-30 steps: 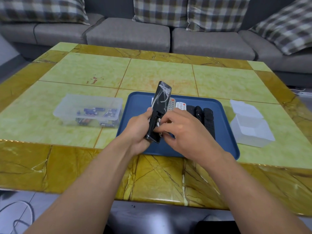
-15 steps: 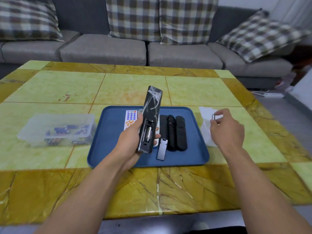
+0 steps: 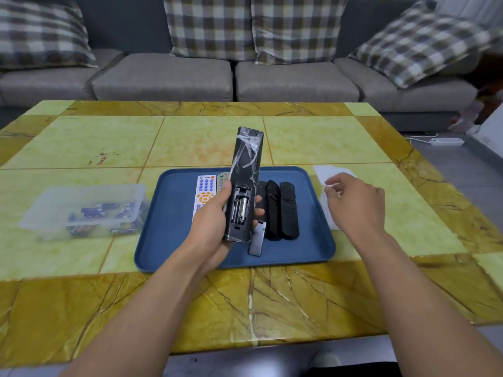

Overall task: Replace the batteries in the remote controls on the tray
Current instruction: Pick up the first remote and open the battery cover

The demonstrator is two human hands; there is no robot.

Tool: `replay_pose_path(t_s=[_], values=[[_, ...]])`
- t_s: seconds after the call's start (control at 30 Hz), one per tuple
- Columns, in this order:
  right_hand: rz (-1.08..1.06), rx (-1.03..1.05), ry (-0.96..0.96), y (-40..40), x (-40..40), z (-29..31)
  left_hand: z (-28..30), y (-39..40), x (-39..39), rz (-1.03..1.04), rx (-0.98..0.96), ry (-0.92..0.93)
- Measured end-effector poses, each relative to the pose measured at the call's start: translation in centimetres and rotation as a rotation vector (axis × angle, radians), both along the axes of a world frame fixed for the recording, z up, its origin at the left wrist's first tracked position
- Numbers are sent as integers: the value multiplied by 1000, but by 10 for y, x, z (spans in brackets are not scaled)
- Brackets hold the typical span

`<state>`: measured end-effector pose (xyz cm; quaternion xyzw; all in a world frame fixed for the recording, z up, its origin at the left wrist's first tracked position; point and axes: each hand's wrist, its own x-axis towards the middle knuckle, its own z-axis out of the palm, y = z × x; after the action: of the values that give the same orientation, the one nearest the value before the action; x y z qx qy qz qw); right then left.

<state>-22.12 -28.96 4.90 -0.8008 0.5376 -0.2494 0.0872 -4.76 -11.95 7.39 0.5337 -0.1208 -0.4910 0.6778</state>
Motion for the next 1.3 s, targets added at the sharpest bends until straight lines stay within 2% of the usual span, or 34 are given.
replay_pose_path(t_s=[0.07, 0.1, 0.17, 0.23, 0.37, 0.47, 0.73, 0.93, 1.07, 1.2, 1.3], values=[[214, 5, -202, 21, 15, 16, 0, 0, 1, 10, 6, 0], [356, 15, -243, 35, 24, 21, 0, 0, 2, 18, 5, 1], [580, -14, -245, 63, 41, 23, 1, 1, 2, 33, -10, 10], [664, -70, -240, 80, 52, 16, 3, 3, 3, 47, -18, 32], [644, -211, -203, 91, 63, 7, 3, 7, 5, 73, -28, 47], [627, -239, -181, 94, 67, 8, 3, 9, 7, 76, -37, 45], [595, -21, -210, 99, 81, 14, -4, 14, 9, 62, -21, -94], [543, 155, -229, 101, 86, 23, -8, 15, 10, 63, -40, -120], [581, 250, -183, 118, 91, 20, -8, 12, 17, 103, -43, -49], [504, 116, -326, 117, 90, 20, -10, 12, 15, 84, -62, -41], [486, 22, -360, 115, 88, 20, -12, 12, 15, 80, -69, -23]])
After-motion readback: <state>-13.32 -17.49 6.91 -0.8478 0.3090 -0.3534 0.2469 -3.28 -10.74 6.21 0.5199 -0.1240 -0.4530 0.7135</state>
